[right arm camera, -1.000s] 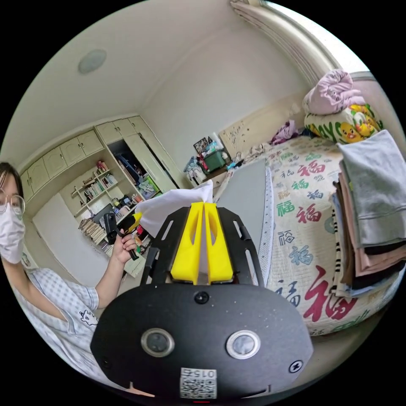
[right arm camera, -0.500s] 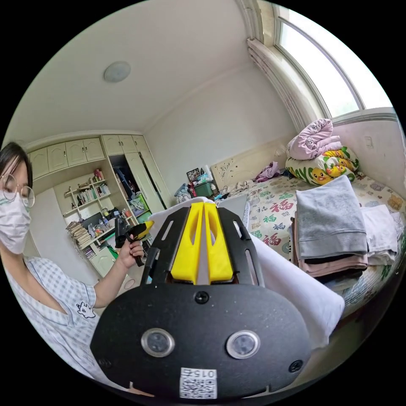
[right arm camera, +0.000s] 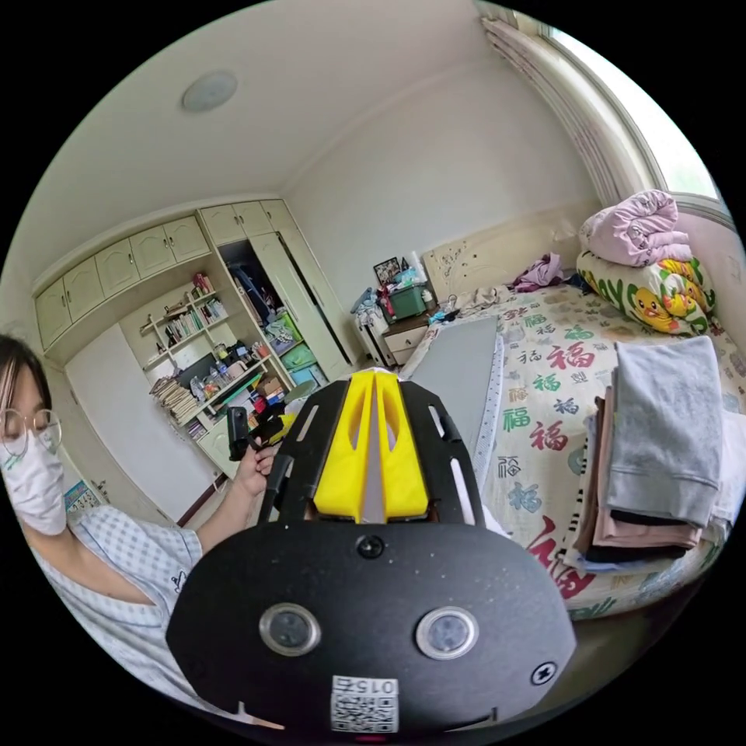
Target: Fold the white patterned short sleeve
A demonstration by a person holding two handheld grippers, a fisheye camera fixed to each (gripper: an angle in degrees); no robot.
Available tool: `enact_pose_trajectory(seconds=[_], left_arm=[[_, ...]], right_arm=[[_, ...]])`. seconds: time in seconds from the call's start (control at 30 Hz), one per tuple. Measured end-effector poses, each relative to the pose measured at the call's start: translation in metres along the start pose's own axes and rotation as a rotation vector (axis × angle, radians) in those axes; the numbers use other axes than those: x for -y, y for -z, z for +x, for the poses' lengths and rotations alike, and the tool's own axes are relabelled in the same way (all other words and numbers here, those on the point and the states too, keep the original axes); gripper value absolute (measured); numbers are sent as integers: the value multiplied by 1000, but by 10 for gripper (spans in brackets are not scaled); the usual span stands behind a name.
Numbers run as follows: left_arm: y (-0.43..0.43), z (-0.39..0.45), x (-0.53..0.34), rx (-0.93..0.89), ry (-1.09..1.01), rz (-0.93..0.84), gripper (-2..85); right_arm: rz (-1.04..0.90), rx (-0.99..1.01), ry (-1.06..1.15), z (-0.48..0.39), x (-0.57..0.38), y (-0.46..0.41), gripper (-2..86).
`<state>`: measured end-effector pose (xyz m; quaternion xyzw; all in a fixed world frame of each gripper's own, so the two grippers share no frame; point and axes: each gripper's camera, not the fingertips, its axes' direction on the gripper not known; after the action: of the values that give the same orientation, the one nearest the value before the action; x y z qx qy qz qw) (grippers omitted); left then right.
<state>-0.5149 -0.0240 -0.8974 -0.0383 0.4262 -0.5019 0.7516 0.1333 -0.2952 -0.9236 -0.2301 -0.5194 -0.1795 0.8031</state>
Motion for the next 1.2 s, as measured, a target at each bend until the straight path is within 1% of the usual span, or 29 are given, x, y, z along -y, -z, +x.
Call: enact_pose_trajectory(seconds=[0.03, 0.1, 0.17, 0.23, 0.3, 0.33, 0.4, 0.43, 0.47, 0.5, 0.53, 0.57, 0.6, 0.67, 0.73, 0.8, 0.9, 0.97, 1.0, 1.07, 1.2], left_arm=[[8, 1, 6, 24, -16, 14, 21], [36, -2, 35, 133, -64, 50, 20], [55, -8, 56, 216, -65, 59, 20], [78, -11, 68, 273, -62, 88, 20], [117, -7, 64, 342, -114, 158, 19], [127, -8, 59, 359, -124, 173, 19], [169, -21, 25, 438, -113, 208, 19], [179, -29, 14, 458, -95, 206, 19], [198, -48, -11, 514, -18, 197, 18], [217, -70, -38, 571, 89, 184, 18], [225, -82, -53, 585, 144, 178, 17], [240, -103, -82, 599, 252, 168, 17], [251, -119, -109, 632, 356, 145, 16], [264, -131, -142, 709, 464, 122, 15], [277, -133, -164, 713, 513, 158, 15], [294, -135, -183, 696, 568, 235, 15], [303, -140, -189, 698, 608, 246, 15], [306, -143, -186, 701, 614, 232, 16], [308, -146, -183, 701, 615, 230, 16], [311, -150, -176, 698, 611, 221, 17], [314, -157, -160, 691, 593, 193, 16]], right_arm=[[2, 7, 6, -4, 18, -24, -3], [0, 22, 21, -13, 46, -60, -3], [0, 31, 61, -34, 82, -106, -3], [4, 54, 109, -58, 95, -135, -2], [-14, 89, 174, -84, 91, -160, -2], [-57, 122, 199, -97, 76, -178, -2], [-215, 214, 199, -105, 43, -219, -2], [-374, 277, 200, -105, 15, -254, -2], [-500, 303, 179, -96, -15, -287, -2], [-543, 296, 155, -88, -28, -301, -1], [-605, 266, 78, -66, -51, -324, 1], [-647, 240, -18, -41, -64, -343, 5], [-658, 228, -68, -29, -68, -350, 7], [-627, 154, -197, 13, -69, -368, 25], [-611, 82, -236, 34, -60, -383, 48], [-620, 21, -260, 50, -49, -405, 74], [-653, -23, -250, 63, -33, -446, 103], [-716, -43, -224, 64, -28, -479, 106], [-729, -24, -219, 63, -27, -486, 105], [-783, 75, -180, 56, -23, -511, 85], [-873, 28, -150, 52, -14, -534, 20]])
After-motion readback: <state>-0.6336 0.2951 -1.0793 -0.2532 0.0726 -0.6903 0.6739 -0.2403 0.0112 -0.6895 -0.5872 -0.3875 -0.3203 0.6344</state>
